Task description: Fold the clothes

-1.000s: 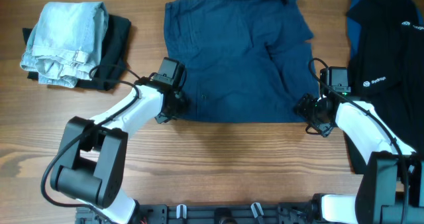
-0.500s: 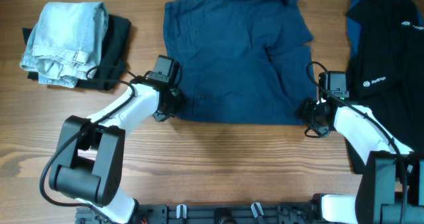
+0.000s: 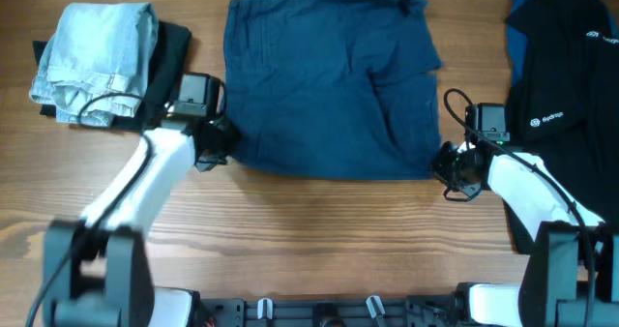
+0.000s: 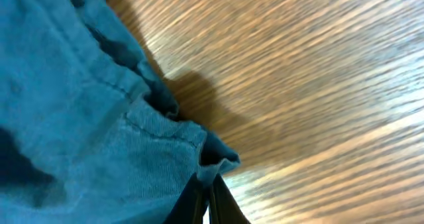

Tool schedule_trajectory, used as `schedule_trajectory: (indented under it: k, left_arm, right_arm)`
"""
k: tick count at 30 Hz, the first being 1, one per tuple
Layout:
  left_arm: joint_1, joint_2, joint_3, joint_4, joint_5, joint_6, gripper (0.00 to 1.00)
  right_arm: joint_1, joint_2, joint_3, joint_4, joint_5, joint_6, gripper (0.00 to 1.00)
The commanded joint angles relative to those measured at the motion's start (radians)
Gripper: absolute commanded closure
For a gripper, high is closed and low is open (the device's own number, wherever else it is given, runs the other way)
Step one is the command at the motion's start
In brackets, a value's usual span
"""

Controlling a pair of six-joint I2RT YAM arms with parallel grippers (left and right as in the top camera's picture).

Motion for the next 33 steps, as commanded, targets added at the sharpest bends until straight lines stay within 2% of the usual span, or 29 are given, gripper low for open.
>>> schedule_trajectory:
  k: [1,5,11,17,20,23,26,27,30,33]
  left_arm:
    - [0.007,-0.188,-0.004,-0.049,-0.047,0.023,0.96]
    - [-0.031,-0.357,-0.004,-0.154,-0.047,0.023,0.96]
    - [-0.142,-0.49,-0.004,-0.212,-0.051,0.018,0.96]
    - [-0.304,-0.533,-0.004,-0.306,-0.051,-0.092,0.96]
    - [-0.367,-0.537,-0.004,-0.372,-0.075,-0.192,0.96]
    - [-0.39,-0.537,-0.004,-0.396,-0.131,-0.195,0.96]
    - [-0.39,-0.533,-0.005,-0.399,-0.195,-0.195,0.96]
    - [-0.39,-0.529,-0.005,-0.399,-0.203,-0.195,0.96]
    - [-0.39,-0.511,-0.005,-0.399,-0.22,-0.195,0.96]
    - [-0.39,-0.493,-0.005,-0.392,-0.25,-0.195,0.96]
  right_arm:
    - [0.001,-0.118,0.083,-0.036,-0.054,-0.044,0.96]
    - [0.001,-0.302,0.114,-0.101,-0.054,-0.078,0.96]
    - [0.001,-0.542,0.114,-0.195,-0.054,-0.139,0.96]
    - [0.001,-0.741,0.12,-0.356,-0.053,-0.176,0.96]
    - [0.001,-0.795,0.144,-0.409,-0.033,-0.183,0.96]
    - [0.001,-0.785,0.148,-0.407,-0.019,-0.185,0.96]
    - [0.001,-0.687,0.148,-0.433,-0.016,-0.151,0.96]
    - [0.001,-0.635,0.148,-0.452,-0.016,-0.127,0.9]
    - [0.001,-0.439,0.146,-0.483,-0.04,-0.119,0.55]
    - [0.002,-0.261,0.146,-0.486,-0.103,-0.127,0.5]
